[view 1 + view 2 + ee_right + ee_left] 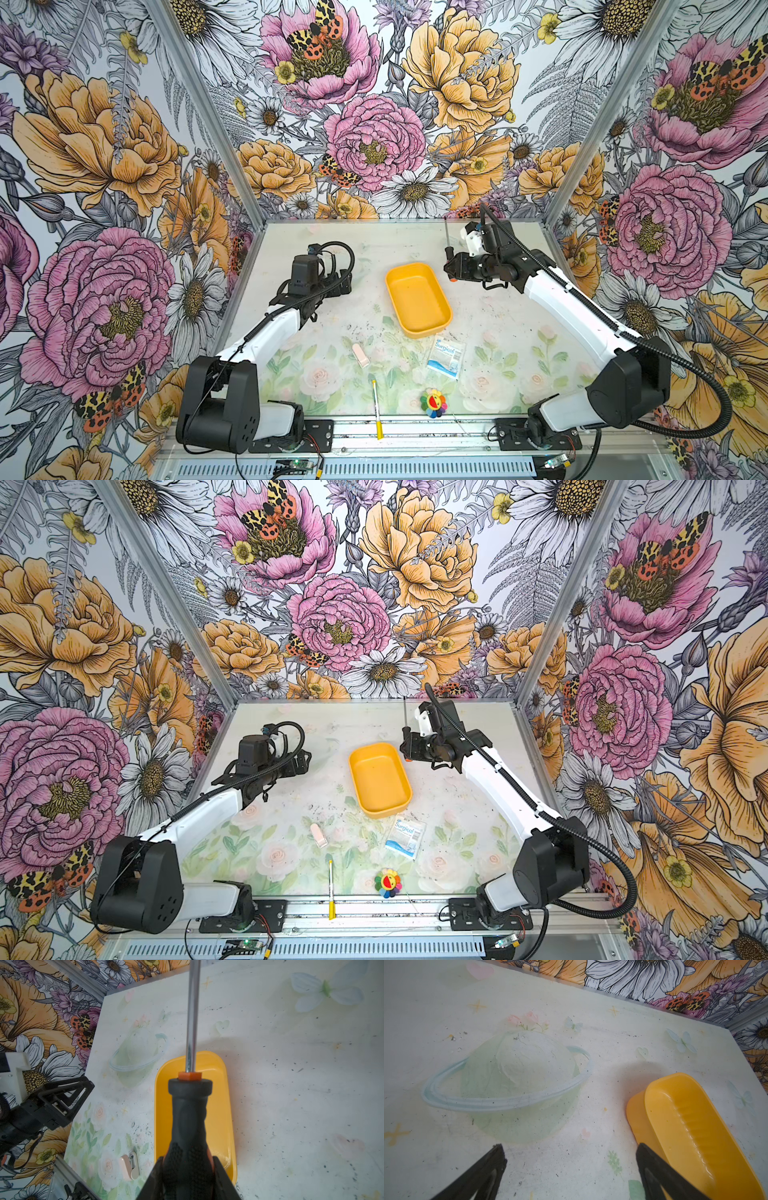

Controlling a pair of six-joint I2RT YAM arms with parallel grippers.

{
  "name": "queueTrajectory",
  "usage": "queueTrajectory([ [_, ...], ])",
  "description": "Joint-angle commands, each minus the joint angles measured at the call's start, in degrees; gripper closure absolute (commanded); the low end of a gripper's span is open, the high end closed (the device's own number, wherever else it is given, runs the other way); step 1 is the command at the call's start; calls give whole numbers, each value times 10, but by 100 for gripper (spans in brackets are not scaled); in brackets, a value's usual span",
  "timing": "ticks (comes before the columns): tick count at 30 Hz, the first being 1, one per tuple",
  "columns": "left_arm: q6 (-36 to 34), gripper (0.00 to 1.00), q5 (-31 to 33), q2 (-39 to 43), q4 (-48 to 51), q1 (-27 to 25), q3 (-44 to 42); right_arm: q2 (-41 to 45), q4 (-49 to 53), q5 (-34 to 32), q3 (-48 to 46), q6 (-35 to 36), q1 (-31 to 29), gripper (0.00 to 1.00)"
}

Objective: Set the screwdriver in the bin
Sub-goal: 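Lower the screwdriver into the yellow bin with the right gripper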

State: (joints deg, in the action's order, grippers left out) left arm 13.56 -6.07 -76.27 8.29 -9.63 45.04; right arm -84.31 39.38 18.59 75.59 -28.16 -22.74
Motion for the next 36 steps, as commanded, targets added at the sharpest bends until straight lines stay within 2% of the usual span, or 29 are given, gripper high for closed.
queueTrajectory([
  [1, 5, 1, -12, 9, -13, -3, -10, -25, -6, 32, 4, -28, -25, 100],
  [7, 4, 1, -15, -1, -19, -4, -12, -67, -5, 38, -24, -37, -72, 100],
  [13, 5, 1, -17, -6, -23, -5, -13, -103, -5, 47, -38, -43, -92, 100],
  [36, 3, 1, -17, -25, -23, -5, -10, -221, -5, 17, -20, -38, -98, 100],
])
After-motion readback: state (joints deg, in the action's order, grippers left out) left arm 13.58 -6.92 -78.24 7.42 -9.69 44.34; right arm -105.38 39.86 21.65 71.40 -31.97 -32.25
